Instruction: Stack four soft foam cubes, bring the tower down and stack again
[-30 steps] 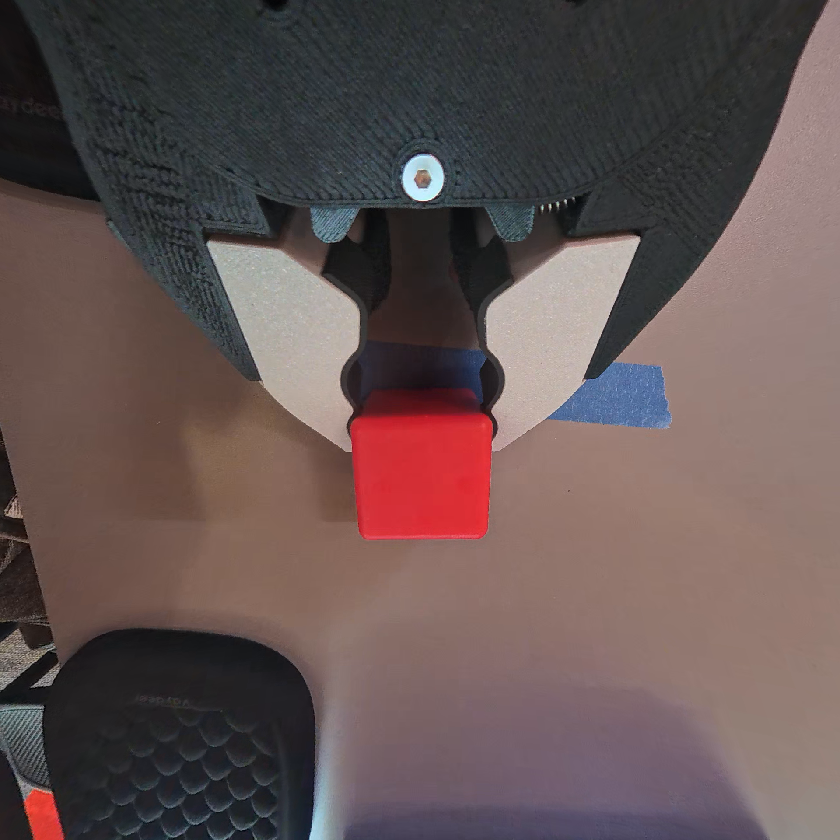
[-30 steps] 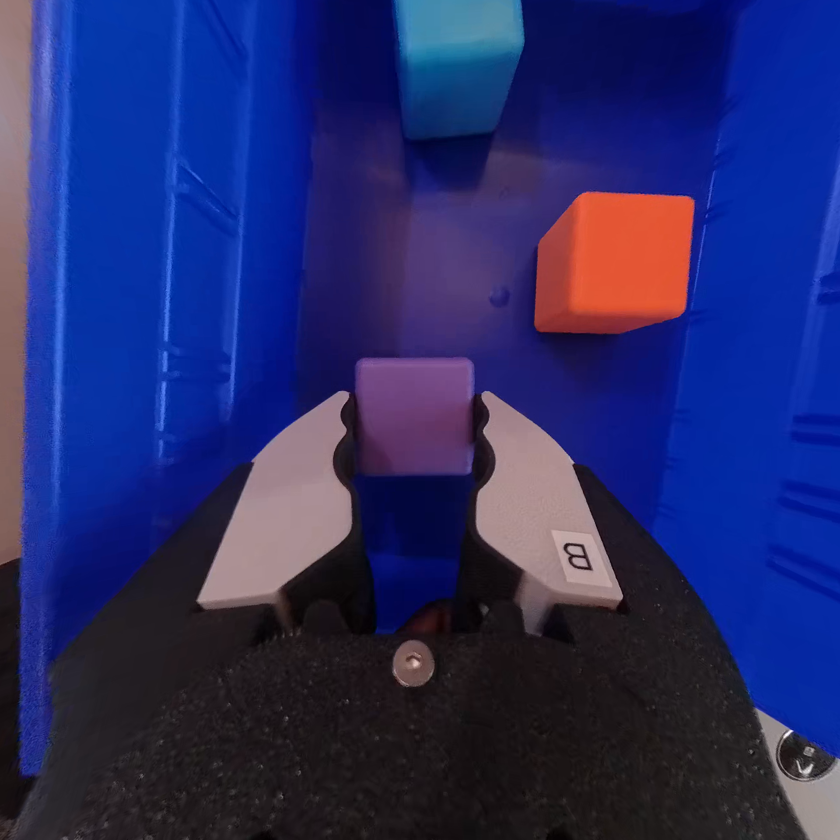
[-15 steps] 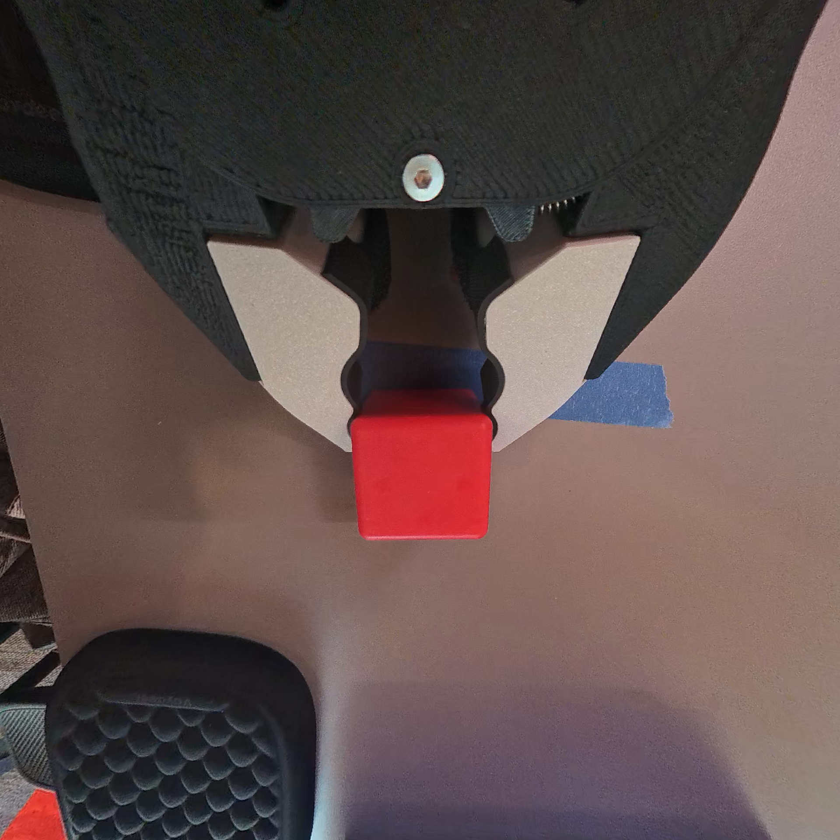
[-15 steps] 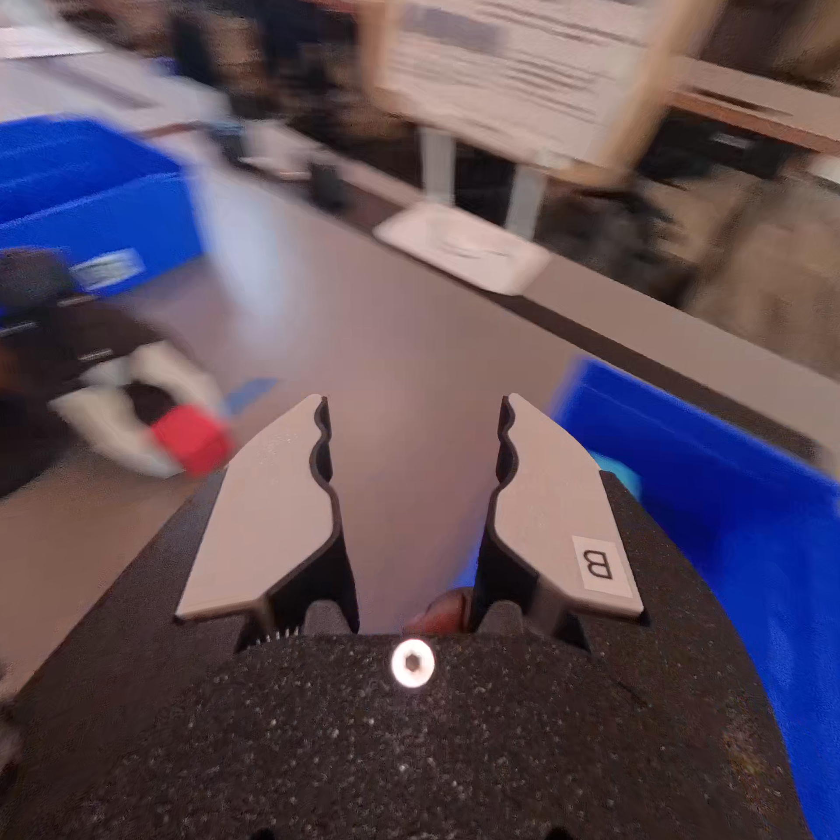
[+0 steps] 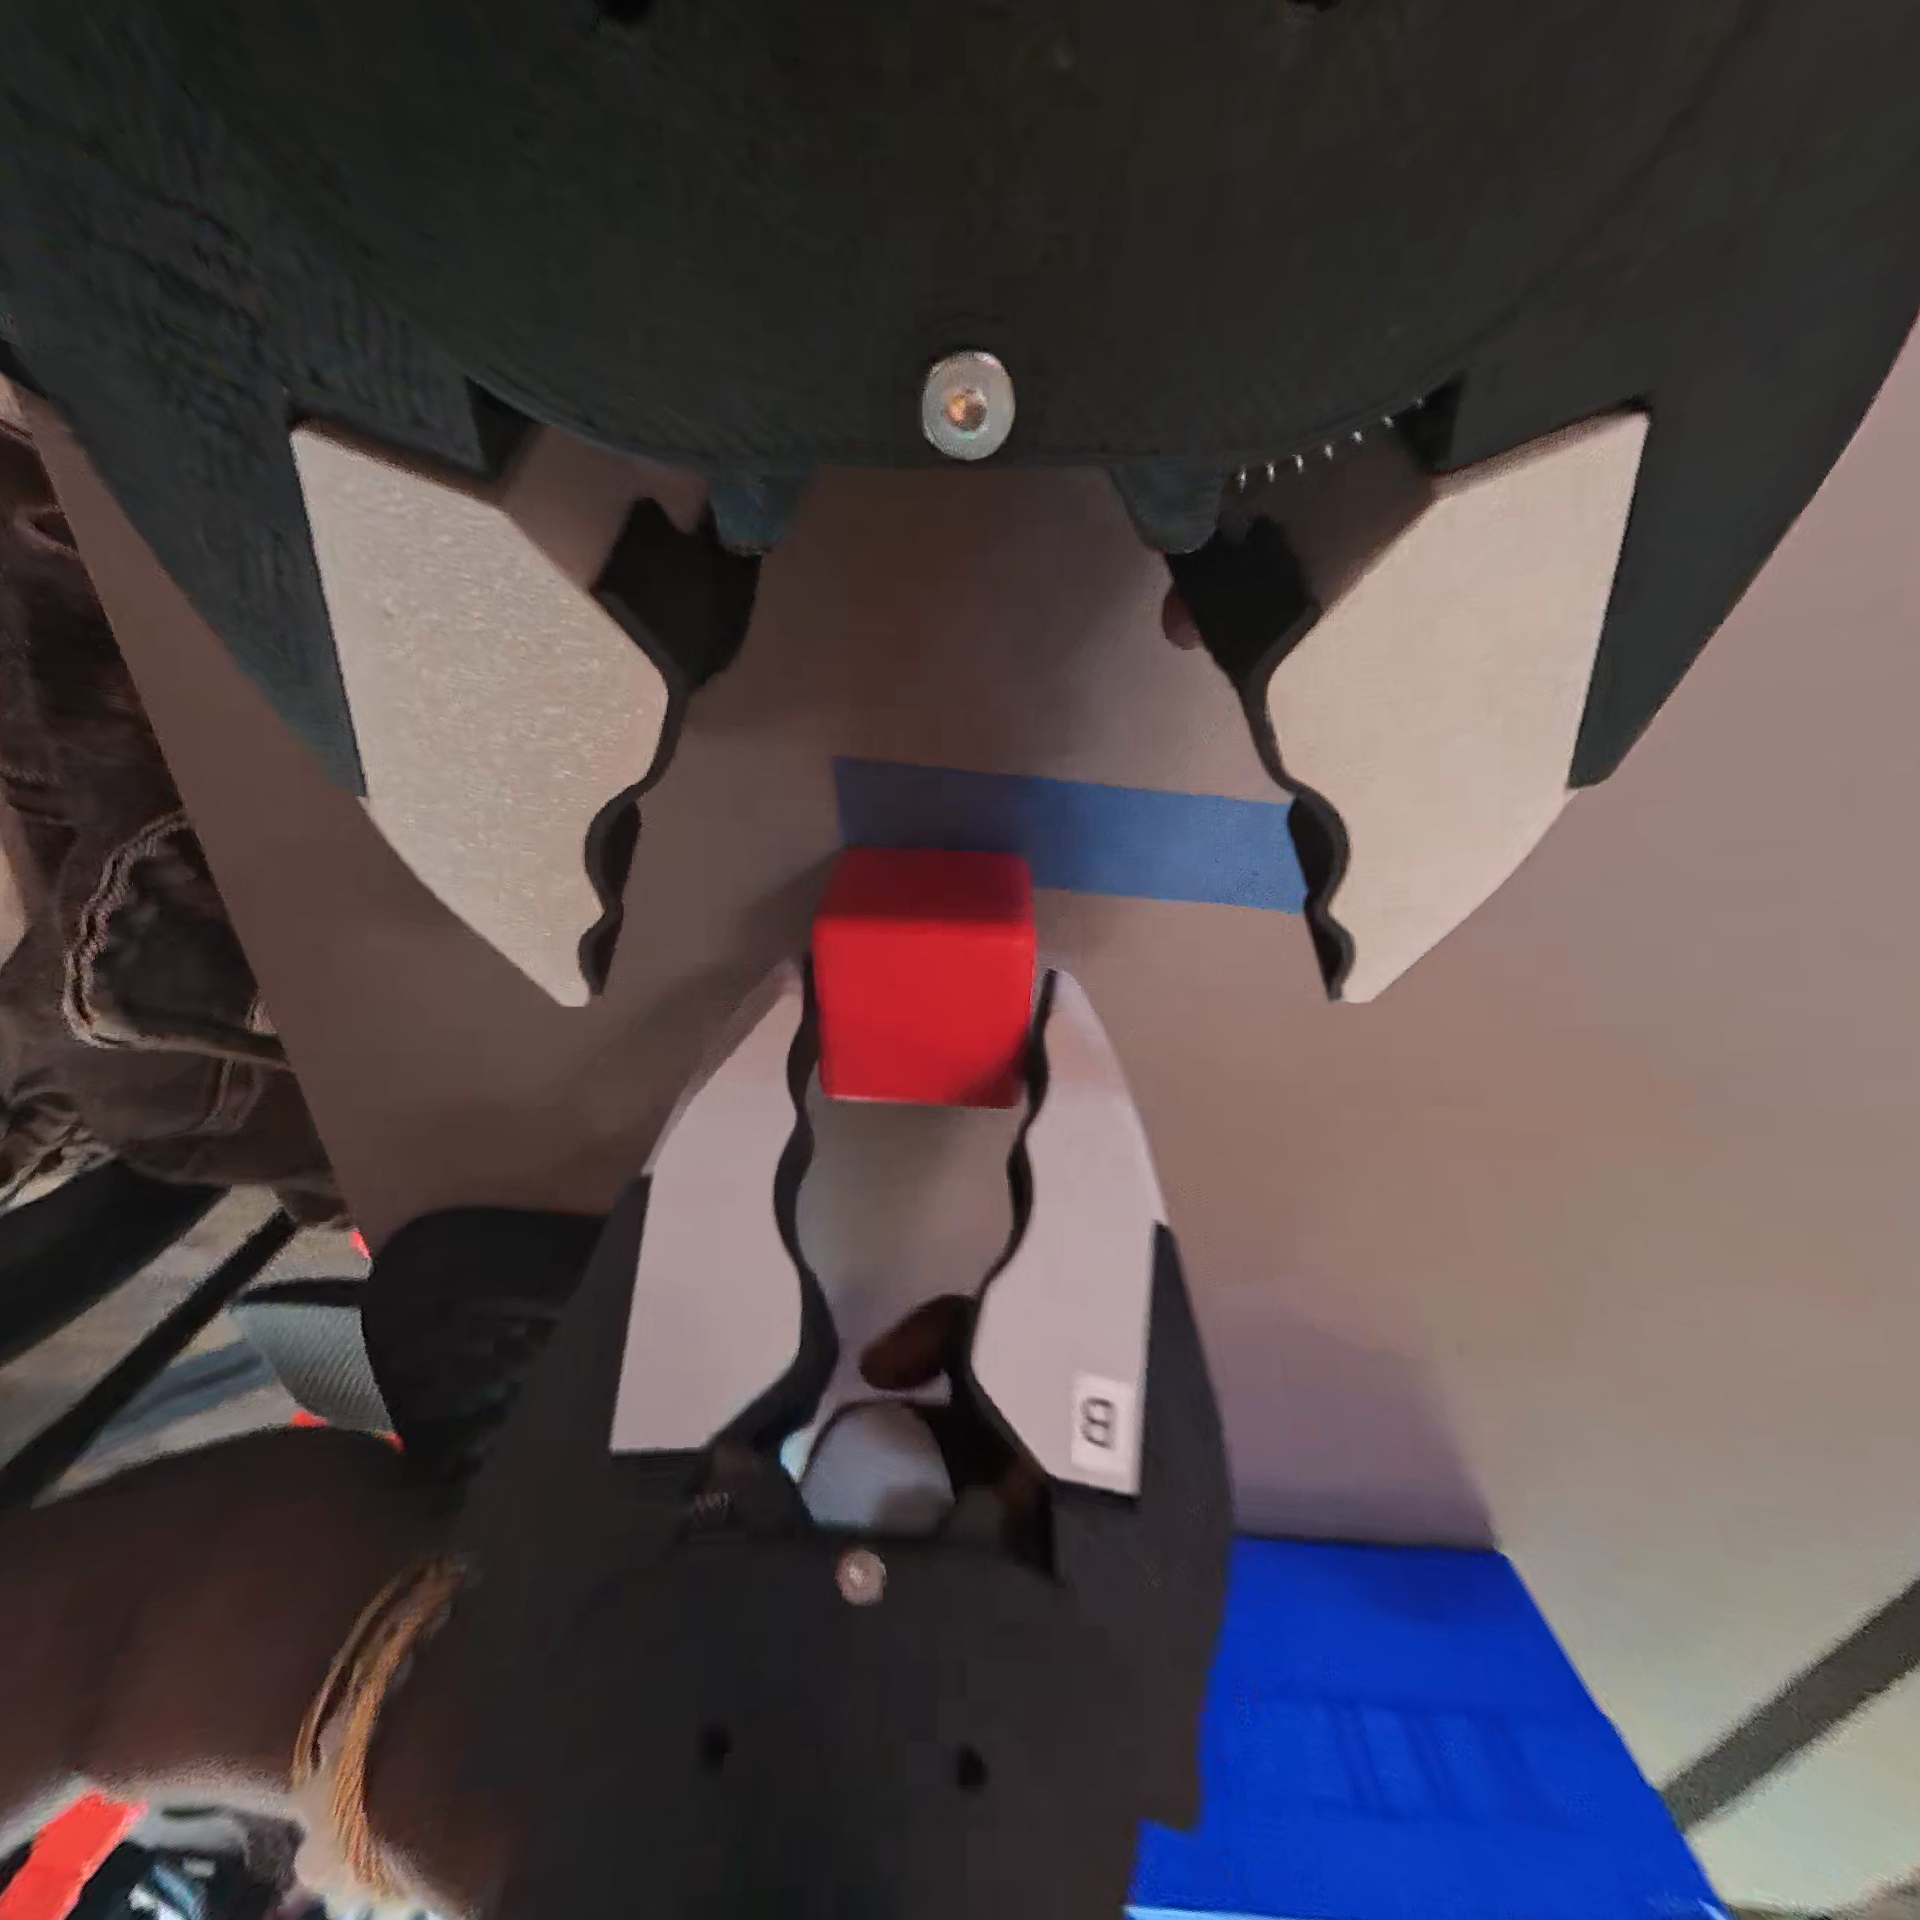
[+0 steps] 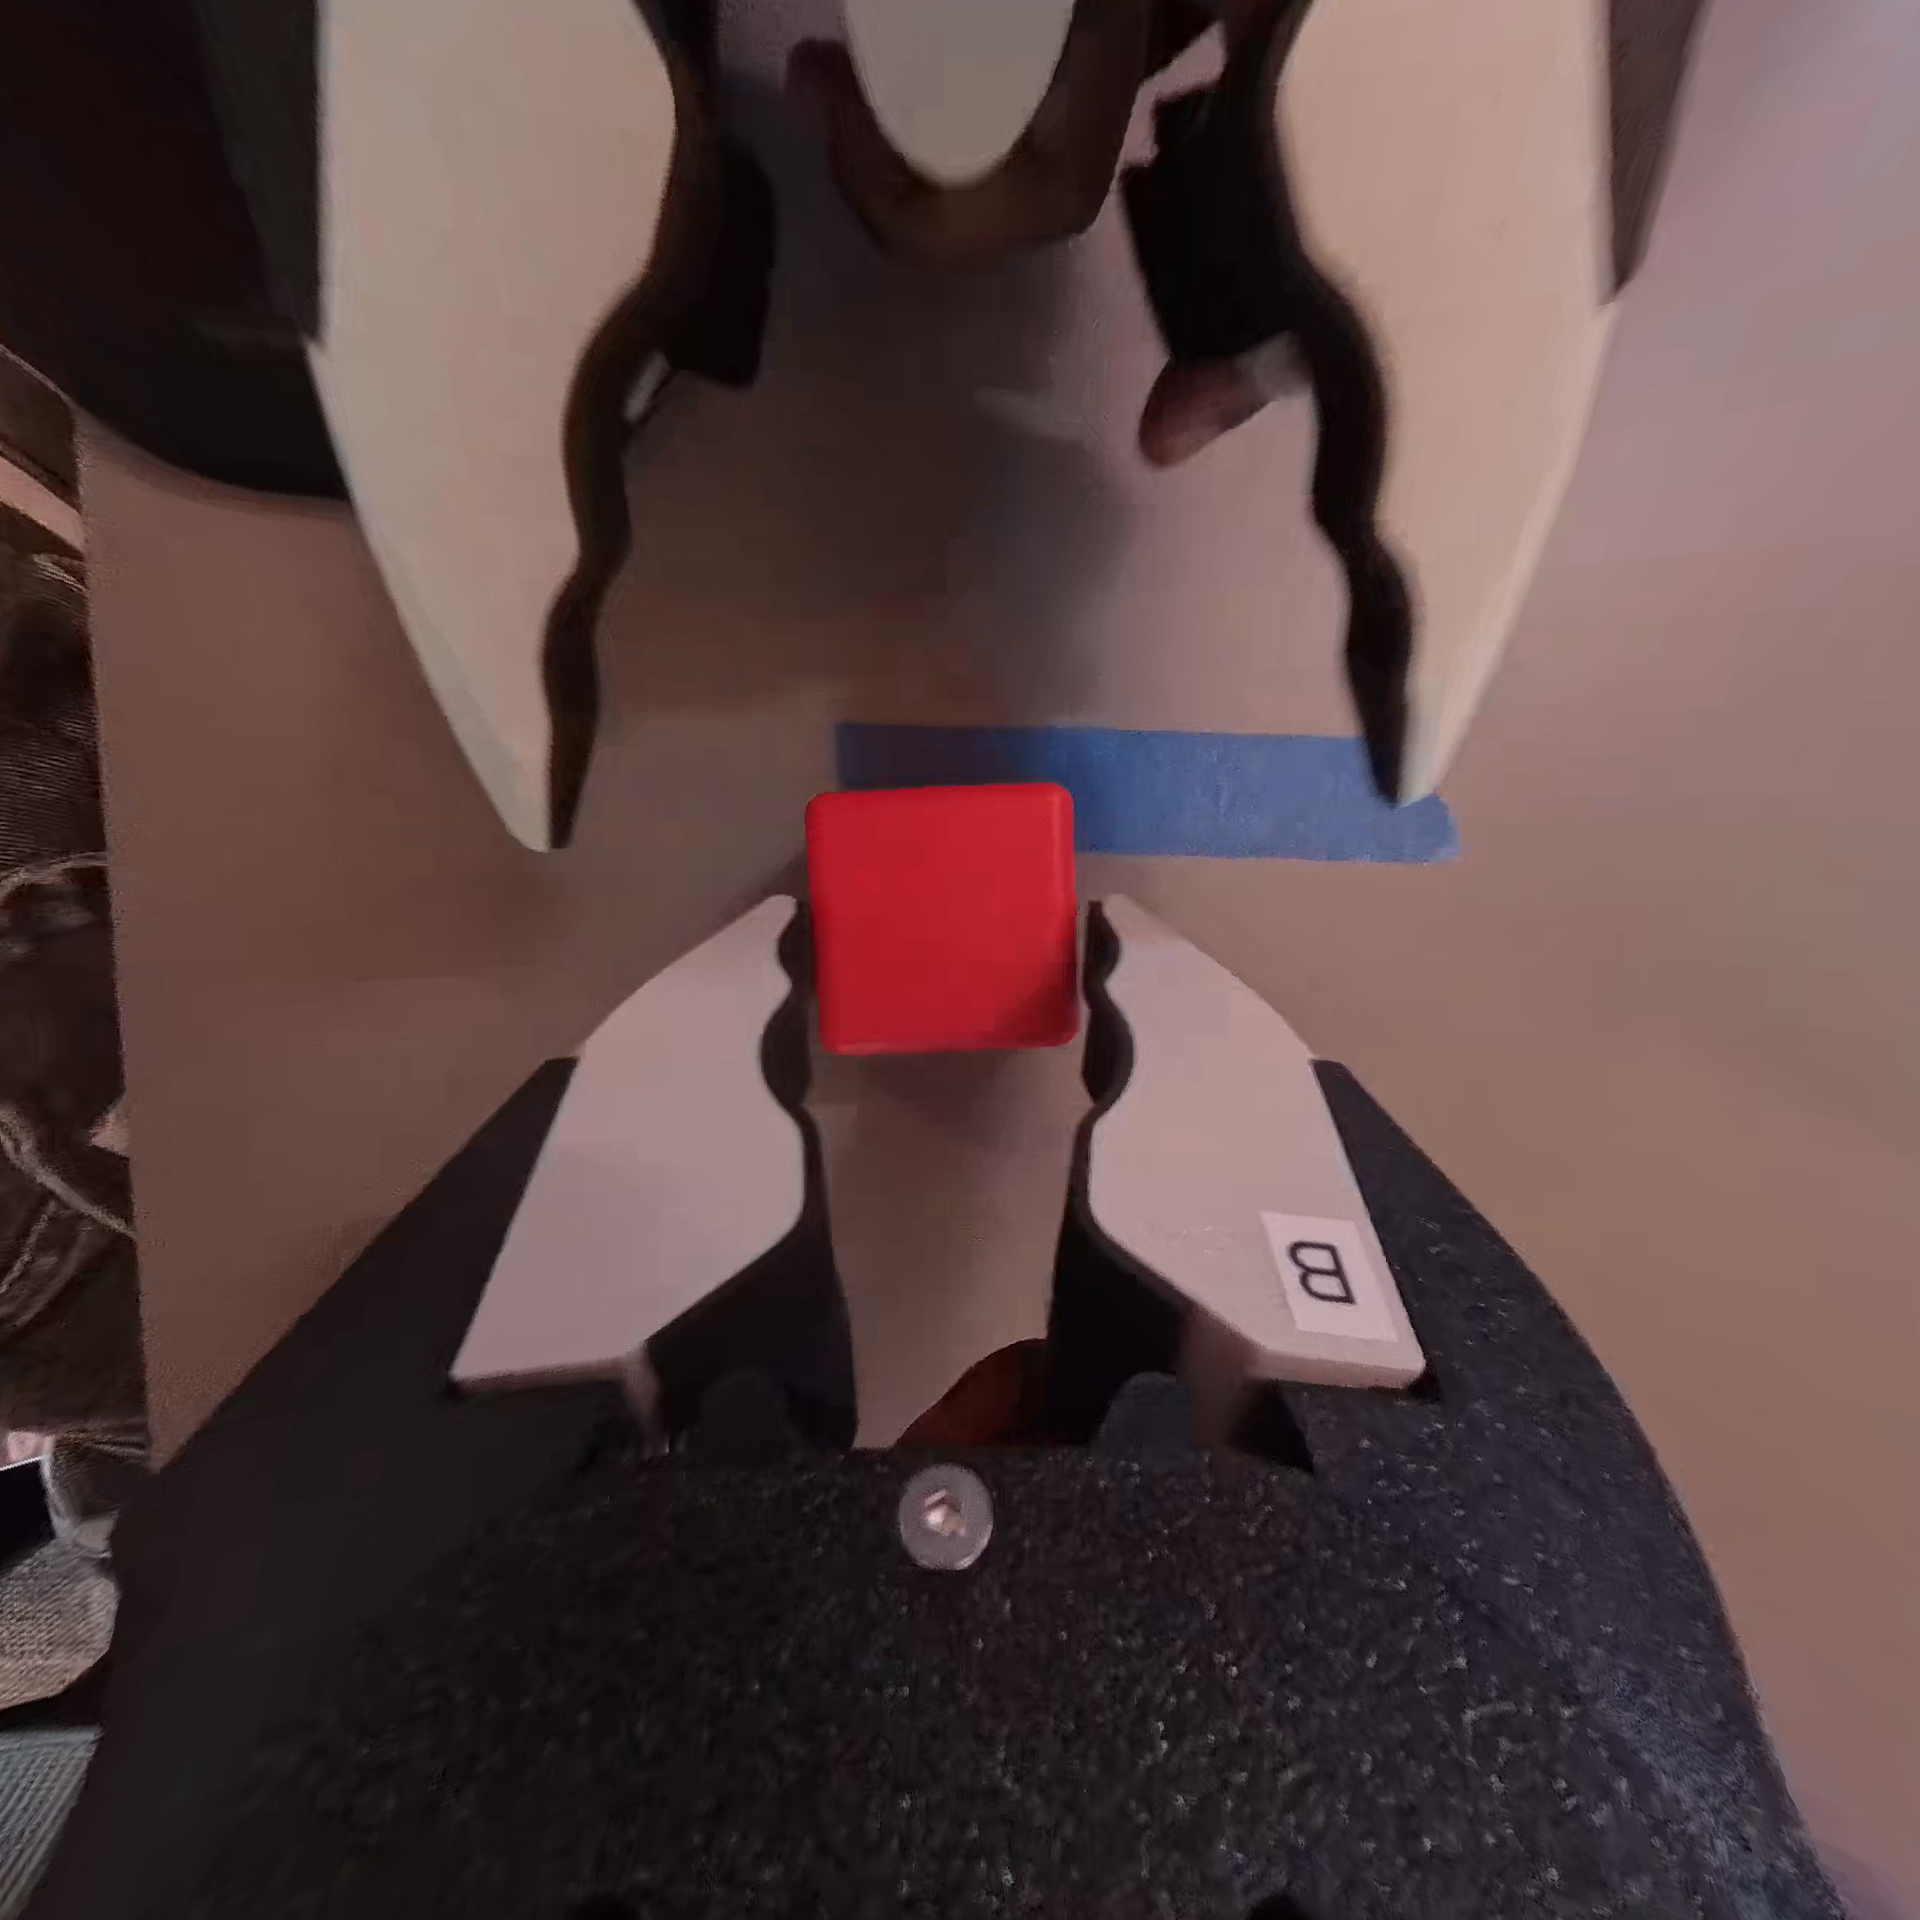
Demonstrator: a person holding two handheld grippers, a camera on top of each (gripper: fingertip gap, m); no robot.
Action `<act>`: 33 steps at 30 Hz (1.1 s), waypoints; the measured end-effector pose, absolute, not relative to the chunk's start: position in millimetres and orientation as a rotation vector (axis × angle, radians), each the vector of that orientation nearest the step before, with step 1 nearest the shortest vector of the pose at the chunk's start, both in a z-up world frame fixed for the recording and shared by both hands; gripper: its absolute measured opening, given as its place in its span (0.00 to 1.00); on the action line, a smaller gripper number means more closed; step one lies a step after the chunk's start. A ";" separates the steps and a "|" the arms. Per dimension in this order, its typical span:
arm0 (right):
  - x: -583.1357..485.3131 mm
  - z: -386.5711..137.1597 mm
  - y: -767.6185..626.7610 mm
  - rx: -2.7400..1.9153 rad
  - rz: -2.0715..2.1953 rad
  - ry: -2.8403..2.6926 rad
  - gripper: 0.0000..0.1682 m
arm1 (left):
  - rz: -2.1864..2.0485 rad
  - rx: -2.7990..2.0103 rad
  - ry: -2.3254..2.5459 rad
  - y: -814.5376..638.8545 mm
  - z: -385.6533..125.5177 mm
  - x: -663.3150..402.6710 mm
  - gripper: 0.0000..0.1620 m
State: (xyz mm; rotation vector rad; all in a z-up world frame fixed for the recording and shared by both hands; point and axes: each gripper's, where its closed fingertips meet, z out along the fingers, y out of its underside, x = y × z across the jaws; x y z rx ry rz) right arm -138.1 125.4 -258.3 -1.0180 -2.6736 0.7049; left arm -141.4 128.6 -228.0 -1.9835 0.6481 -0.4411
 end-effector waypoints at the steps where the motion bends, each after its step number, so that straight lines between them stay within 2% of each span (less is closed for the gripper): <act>1: -138.7 -258.3 126.2 -1.020 0.703 -2.655 0.29 | -0.423 -1.971 0.626 130.2 -224.6 -145.1 0.78; 5: -137.0 -246.1 134.6 -1.073 0.735 -2.533 0.29 | -0.354 -1.926 0.572 135.2 -214.4 -155.6 0.79; 11: -115.0 -194.3 178.6 -1.298 0.765 -2.152 0.29 | -0.266 -1.937 0.526 140.7 -215.0 -166.3 0.79; 19: -7.4 -117.6 309.6 -1.663 0.643 -1.367 0.29 | -0.170 -1.972 0.510 143.5 -218.9 -173.5 0.77; 25: 77.8 -148.9 382.7 -1.954 0.452 -1.008 0.29 | -0.156 -1.945 0.527 142.6 -213.0 -170.3 0.74; 33: 104.4 -220.5 422.8 -2.226 0.294 -0.978 0.29 | -0.143 -1.958 0.511 143.0 -216.1 -174.9 0.73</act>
